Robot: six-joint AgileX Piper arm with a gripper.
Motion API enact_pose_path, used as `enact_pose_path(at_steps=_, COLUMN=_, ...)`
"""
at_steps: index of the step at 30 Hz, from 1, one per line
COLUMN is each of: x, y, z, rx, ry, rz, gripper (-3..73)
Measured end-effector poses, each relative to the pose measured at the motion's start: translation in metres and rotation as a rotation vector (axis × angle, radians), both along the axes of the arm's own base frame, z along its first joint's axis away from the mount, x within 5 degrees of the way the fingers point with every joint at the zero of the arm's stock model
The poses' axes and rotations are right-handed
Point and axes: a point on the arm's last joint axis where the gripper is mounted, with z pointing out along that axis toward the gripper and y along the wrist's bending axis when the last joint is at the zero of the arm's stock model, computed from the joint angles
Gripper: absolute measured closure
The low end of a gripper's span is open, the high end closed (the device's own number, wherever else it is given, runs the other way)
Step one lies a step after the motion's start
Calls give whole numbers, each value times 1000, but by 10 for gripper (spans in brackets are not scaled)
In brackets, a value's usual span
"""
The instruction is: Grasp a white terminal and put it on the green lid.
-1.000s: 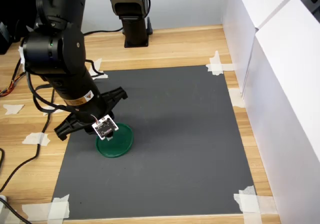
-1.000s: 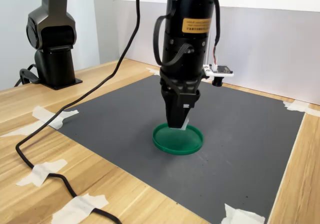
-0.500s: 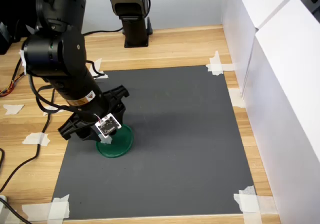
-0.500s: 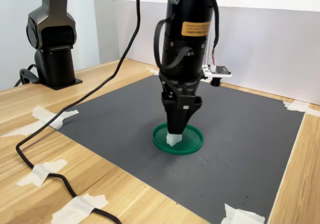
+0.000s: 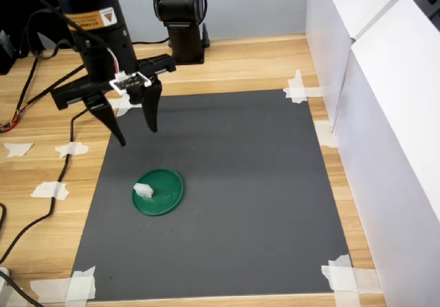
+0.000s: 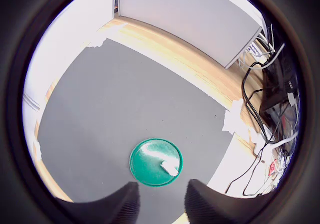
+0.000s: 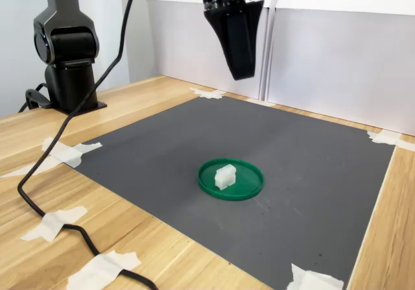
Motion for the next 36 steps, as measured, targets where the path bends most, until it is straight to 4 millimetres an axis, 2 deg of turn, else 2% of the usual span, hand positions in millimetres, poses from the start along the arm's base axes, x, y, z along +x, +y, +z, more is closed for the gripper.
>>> enact_pose_path(at_steps=4, x=-31, y=2, z=10, rx=6, ry=-99, rz=-25, gripper=606)
enact_pose_path(at_steps=7, x=-54, y=6, z=15, rx=58, ry=-164, rz=-67, gripper=686)
enact_pose_path(at_steps=13, x=-98, y=14, z=15, rx=210, ry=-352, rz=-181, gripper=708)
enact_pose_path(at_steps=19, x=-137, y=13, z=1, rx=223, ry=-578, rz=-232, gripper=711)
enact_pose_path(at_steps=22, x=-153, y=12, z=-13, rx=231, ry=-627, rz=-255, gripper=711)
enact_pose_path(at_steps=28, x=-175, y=13, z=-39, rx=301, ry=-611, rz=-331, gripper=711)
enact_pose_path(at_steps=36, x=-194, y=13, z=-57, rx=402, ry=-663, rz=-429, gripper=711)
